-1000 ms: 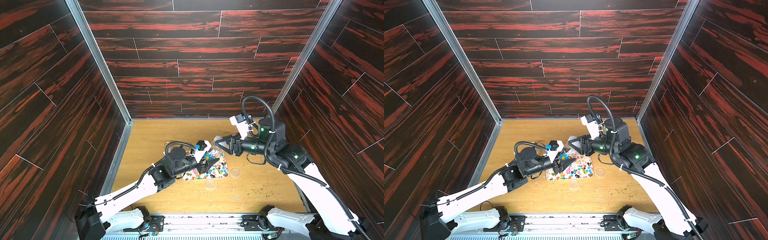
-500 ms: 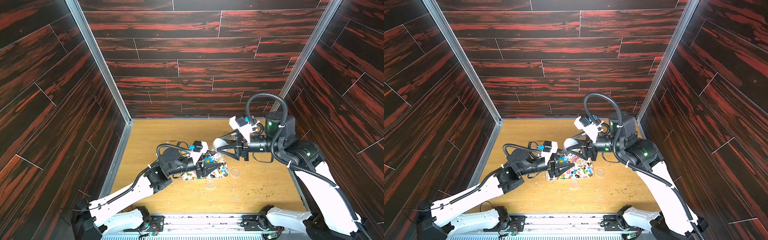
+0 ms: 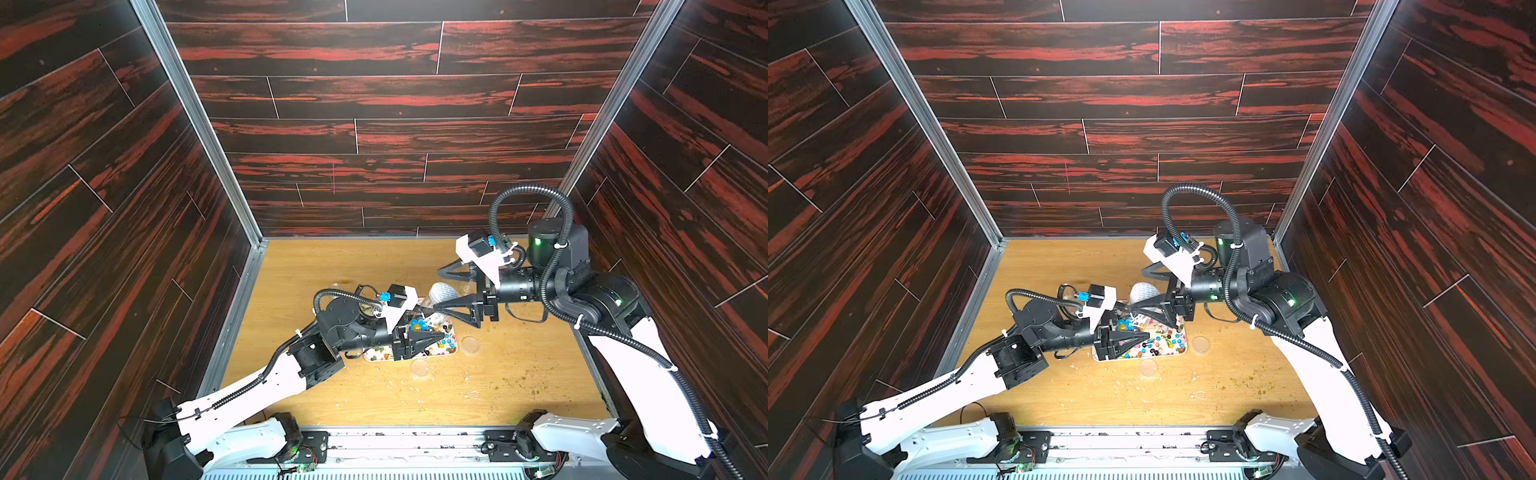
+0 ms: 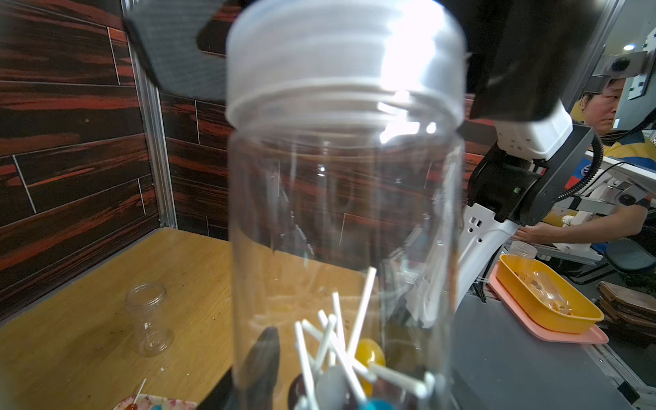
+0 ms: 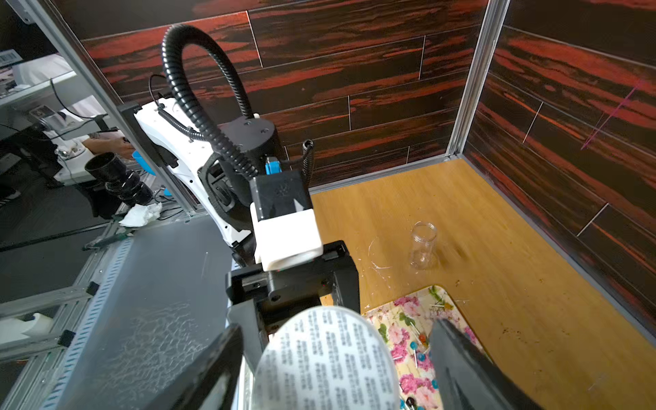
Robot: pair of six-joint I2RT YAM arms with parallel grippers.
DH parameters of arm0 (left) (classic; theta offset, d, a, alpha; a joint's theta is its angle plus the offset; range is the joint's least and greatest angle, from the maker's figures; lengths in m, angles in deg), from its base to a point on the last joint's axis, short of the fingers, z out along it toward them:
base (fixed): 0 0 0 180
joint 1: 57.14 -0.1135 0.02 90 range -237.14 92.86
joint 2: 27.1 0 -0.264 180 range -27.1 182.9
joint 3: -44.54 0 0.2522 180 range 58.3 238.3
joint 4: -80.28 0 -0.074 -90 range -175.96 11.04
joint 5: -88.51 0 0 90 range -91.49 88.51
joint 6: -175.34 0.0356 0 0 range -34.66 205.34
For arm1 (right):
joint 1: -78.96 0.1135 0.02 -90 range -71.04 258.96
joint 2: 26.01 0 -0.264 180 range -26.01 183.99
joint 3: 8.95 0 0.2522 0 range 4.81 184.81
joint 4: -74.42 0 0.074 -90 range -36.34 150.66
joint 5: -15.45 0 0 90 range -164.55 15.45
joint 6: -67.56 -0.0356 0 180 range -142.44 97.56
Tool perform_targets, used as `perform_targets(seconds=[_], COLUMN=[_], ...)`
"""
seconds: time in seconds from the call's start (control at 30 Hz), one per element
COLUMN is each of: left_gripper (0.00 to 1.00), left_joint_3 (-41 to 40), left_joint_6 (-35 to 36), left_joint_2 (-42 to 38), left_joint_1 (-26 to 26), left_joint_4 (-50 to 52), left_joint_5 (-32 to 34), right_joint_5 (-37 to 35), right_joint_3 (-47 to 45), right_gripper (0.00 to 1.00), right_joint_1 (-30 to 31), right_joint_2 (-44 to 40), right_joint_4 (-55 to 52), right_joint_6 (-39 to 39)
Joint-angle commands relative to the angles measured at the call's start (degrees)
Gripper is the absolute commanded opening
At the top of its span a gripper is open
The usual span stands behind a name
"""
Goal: Pour the candies out of the jar
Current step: Unscrew the lid from the jar.
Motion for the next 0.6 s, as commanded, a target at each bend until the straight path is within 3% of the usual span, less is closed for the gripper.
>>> perform_targets(seconds=[0.0, 0.1, 0.27, 0.43, 0.57], left_gripper=[0.35, 0.35, 0.38, 0.38, 0.37], left_joint_3=[-0.12, -0.45, -0.51, 1.75, 2.75], left_joint_6=[0.73, 3.48, 9.86, 14.85, 17.02], left_joint_2=[-1.46, -1.65, -0.34, 3.07, 5.25], left_joint_1=[0.10, 0.09, 0.11, 0.11, 0.11], left_joint_4=[-0.47, 0.62, -0.07, 0.25, -0.57], left_joint_5=[1.58, 7.17, 18.60, 23.28, 25.18], right_joint_5=[0.45, 0.00, -13.24, -23.15, -25.43], right_joint_3=[1.71, 3.08, 4.57, 4.91, 2.77], right_gripper=[0.89, 0.90, 0.90, 0.90, 0.89], right_joint_1=[0.07, 0.04, 0.05, 0.12, 0.28], right_joint_2=[0.06, 0.05, 0.41, 0.52, 0.39], right_joint_4=[0.37, -0.16, -1.01, -1.92, -1.32], right_joint_6=[-0.31, -2.68, -14.61, -27.30, -33.47])
